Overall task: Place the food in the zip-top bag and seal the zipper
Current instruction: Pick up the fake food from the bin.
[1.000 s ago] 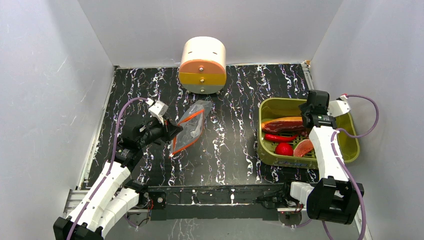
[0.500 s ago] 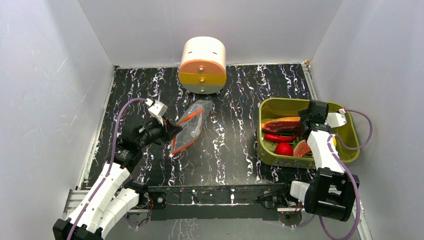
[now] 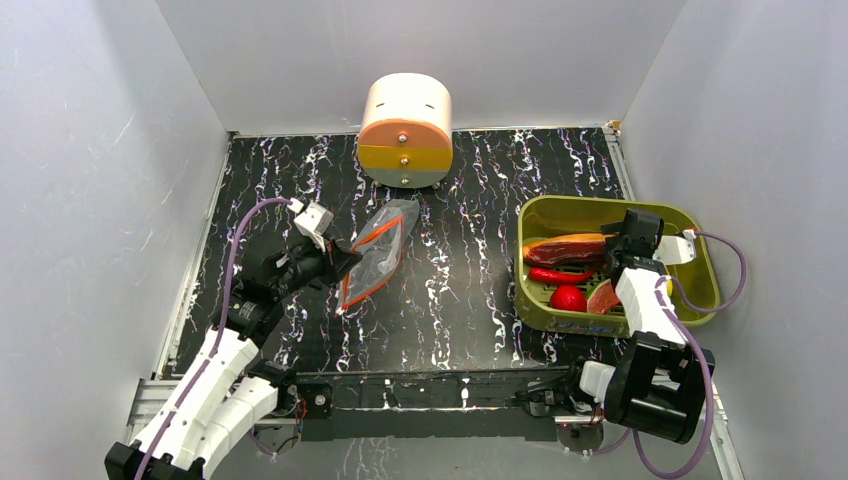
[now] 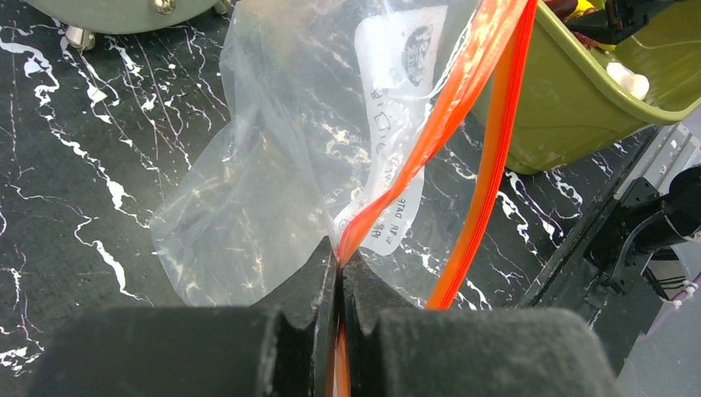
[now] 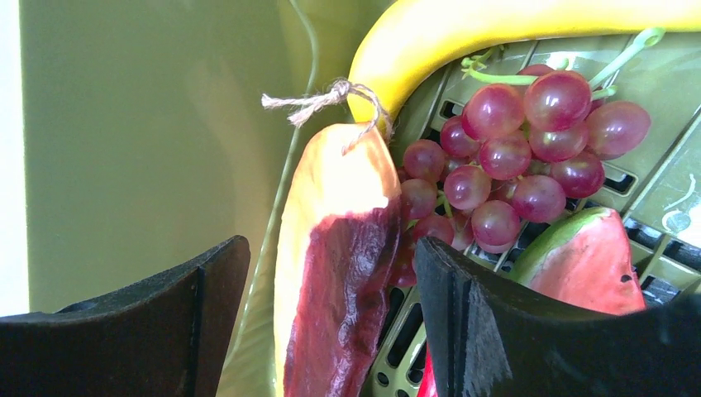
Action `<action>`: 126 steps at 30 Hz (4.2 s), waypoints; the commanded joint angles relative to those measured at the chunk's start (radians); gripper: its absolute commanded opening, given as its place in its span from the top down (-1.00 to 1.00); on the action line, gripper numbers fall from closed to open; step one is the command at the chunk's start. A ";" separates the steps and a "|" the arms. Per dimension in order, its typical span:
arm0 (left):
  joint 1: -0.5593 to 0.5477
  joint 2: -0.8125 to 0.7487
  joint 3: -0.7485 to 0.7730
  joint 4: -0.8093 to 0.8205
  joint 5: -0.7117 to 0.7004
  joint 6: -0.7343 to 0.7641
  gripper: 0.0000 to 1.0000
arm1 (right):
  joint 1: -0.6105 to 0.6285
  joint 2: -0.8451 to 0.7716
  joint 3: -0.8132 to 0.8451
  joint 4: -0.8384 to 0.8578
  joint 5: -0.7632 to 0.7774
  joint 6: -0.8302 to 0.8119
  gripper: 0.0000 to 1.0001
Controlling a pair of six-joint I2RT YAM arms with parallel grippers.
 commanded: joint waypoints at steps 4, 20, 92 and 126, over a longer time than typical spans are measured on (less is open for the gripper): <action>0.004 -0.031 0.015 0.006 -0.009 0.015 1.00 | -0.018 0.002 0.013 0.014 -0.001 0.017 -0.47; 0.004 -0.026 0.015 -0.001 -0.018 0.016 1.00 | -0.018 -0.140 -0.158 0.324 -0.112 -0.099 0.75; 0.004 0.001 0.009 -0.001 -0.006 0.005 1.00 | -0.016 -0.064 -0.035 0.152 -0.149 -0.088 0.76; 0.005 -0.003 0.010 0.011 -0.004 -0.032 1.00 | 0.010 -0.238 0.404 -0.100 -0.079 -0.312 1.00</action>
